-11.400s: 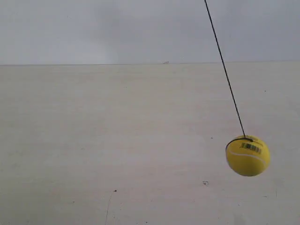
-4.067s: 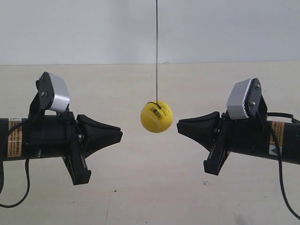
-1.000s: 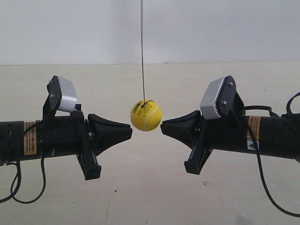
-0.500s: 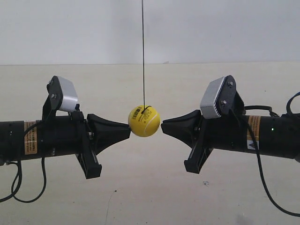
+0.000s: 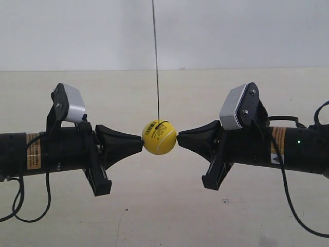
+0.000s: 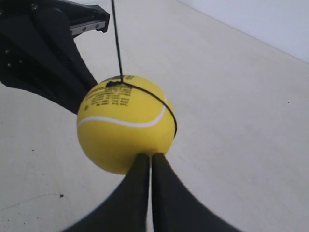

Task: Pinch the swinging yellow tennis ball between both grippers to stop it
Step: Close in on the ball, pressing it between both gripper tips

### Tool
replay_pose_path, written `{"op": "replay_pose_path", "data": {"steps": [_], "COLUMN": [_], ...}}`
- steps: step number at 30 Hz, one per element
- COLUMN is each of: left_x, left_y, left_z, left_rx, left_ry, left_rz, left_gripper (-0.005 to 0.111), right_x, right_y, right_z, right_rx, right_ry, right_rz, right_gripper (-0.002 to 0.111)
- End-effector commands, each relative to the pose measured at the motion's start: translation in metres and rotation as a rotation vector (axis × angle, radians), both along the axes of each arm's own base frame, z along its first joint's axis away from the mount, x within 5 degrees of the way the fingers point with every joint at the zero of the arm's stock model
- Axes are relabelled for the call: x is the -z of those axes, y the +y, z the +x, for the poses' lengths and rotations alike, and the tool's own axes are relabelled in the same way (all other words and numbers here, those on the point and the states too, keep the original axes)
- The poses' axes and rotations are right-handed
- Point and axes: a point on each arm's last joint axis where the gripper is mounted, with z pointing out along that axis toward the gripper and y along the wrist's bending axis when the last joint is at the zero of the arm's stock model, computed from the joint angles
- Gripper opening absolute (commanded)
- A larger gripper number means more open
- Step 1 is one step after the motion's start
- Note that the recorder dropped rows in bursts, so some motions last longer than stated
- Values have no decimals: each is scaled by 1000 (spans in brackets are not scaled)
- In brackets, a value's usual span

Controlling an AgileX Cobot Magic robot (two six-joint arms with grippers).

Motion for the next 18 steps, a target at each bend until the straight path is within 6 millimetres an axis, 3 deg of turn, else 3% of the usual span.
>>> {"op": "replay_pose_path", "data": {"steps": [1,18], "left_x": [0,0], "left_y": [-1,-1], "left_z": [1,1], "left_rx": [-3,-4], "left_ry": [-5,-4], "left_rz": [0,1], "left_gripper": [5,5], "right_x": [-1,-1], "right_y": [1,1], "right_z": [0,1], "right_rx": [-5,4], "right_ry": [-12,-11], "right_rz": [1,6], "right_gripper": [0,0]}}
